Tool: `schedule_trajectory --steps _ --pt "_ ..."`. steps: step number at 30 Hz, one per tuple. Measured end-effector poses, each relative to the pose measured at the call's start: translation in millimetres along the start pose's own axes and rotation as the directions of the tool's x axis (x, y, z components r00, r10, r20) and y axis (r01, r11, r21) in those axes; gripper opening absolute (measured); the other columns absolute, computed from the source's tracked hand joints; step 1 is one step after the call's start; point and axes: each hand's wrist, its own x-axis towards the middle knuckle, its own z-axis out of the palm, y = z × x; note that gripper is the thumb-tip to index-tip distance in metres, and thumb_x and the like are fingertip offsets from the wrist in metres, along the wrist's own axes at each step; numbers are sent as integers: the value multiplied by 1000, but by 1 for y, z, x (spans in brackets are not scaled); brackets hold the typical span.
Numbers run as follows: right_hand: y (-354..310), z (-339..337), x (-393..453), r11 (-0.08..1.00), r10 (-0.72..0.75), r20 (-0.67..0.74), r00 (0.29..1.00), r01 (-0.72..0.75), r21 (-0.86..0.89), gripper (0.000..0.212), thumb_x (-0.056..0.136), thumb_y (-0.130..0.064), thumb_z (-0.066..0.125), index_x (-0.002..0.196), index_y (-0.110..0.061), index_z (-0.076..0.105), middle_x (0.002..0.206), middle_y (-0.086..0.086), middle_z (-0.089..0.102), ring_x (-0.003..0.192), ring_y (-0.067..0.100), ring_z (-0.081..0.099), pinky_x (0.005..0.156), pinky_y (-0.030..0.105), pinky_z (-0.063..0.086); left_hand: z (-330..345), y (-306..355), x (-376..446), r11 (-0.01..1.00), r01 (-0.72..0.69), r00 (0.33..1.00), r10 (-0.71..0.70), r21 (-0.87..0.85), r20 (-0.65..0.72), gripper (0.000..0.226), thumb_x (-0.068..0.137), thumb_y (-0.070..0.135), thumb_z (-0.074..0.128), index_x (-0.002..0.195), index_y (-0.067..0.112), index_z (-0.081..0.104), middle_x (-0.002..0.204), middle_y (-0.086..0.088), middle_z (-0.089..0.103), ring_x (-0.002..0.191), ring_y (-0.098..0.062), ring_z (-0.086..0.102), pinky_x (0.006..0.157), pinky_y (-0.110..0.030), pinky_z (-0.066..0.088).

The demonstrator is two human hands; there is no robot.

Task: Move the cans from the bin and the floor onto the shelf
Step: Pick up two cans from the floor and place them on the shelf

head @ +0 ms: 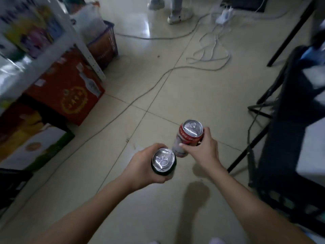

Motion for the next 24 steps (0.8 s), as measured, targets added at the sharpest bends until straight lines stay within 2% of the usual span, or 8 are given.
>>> schedule_trajectory --steps 1,3,6,9,12,16,21,24 --pt "-33 -20 -10 1000 -4 8 1000 4 0 62 48 -32 84 96 -17 48 96 8 71 88 27 64 67 24 40 -25 25 -11 1000 5 1000 -5 16 11 68 46 44 72 109 27 54 90 26 58 84 0 56 72 -3 41" --pt "-99 -65 -30 1000 -15 8 1000 15 -2 64 47 -35 83 98 -19 47 98 7 71 89 28 64 67 26 42 -72 78 -33 998 -11 999 9 59 38 67 47 43 75 109 29 53 91 27 56 84 2 55 70 0 37" --pt "-183 -133 -59 1000 -31 -19 999 31 2 62 45 -37 82 92 -25 43 89 1 67 87 27 63 66 28 43 -133 157 -57 994 -70 992 61 79 112 65 52 39 78 111 28 53 100 17 62 92 -4 59 80 -14 46" --pt "-253 -213 -97 1000 16 -100 995 -18 -15 63 43 -39 80 89 -29 39 82 -6 59 87 26 63 64 26 38 -193 242 -82 991 -122 982 112 61 149 68 46 46 69 109 27 55 102 10 66 94 -9 61 84 -24 49" --pt "-297 -283 -137 998 36 -184 982 -45 -46 74 45 -41 82 106 -17 47 100 5 67 100 29 62 72 31 46 -233 316 -95 960 -263 949 241 91 202 70 49 38 76 114 22 54 108 4 66 100 -13 61 88 -28 49" --pt "-323 -355 -194 996 40 -371 928 -66 -56 72 49 -41 83 107 -18 47 110 9 66 102 30 60 74 30 44 -252 402 -98 858 -495 841 434 136 323 72 54 13 82 119 15 53 115 -2 64 105 -16 59 92 -29 47" --pt "-326 -432 -280 995 92 -650 754 -91 36 74 48 -38 85 110 -20 49 112 7 66 104 27 60 77 28 43 -235 503 -115 633 -760 608 614 146 504 73 55 22 83 121 20 50 113 0 64 106 -17 59 93 -29 47" --pt "-314 -467 -339 983 175 -767 617 -153 101 64 46 -40 84 95 -22 47 101 5 67 96 26 62 70 27 39 -203 553 -136 507 -855 465 658 107 592 72 56 23 82 120 22 50 103 11 56 97 -7 52 79 3 35"
